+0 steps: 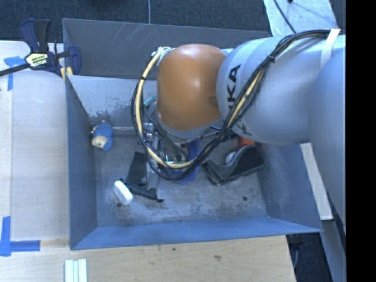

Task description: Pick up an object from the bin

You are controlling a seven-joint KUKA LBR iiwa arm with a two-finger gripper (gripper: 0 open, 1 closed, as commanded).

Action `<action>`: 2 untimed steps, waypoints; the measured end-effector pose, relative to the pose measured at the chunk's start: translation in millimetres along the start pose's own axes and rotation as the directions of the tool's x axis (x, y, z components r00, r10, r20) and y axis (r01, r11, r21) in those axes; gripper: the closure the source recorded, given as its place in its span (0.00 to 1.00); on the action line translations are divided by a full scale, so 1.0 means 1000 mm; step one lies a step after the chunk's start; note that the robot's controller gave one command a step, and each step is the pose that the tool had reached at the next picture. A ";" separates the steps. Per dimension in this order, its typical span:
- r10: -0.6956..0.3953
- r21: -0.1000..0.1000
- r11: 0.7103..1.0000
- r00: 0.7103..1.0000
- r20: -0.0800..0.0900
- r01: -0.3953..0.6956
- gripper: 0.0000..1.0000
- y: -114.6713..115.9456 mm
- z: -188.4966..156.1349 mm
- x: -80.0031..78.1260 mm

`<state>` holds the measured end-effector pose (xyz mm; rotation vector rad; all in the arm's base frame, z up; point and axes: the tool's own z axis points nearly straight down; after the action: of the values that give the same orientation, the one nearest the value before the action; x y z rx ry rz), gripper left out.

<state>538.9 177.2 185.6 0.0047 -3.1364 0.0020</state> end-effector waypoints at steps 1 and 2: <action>-0.020 0.002 1.000 1.000 0.001 0.020 0.00 -0.048 0.115 -0.055; -0.021 -0.001 1.000 1.000 0.005 0.021 1.00 -0.046 0.110 -0.056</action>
Offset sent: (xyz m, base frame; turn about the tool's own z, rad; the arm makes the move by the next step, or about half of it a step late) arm 0.0551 -0.0450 -0.1106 -0.0228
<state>594.0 131.6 75.0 0.0382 -3.1410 -0.0001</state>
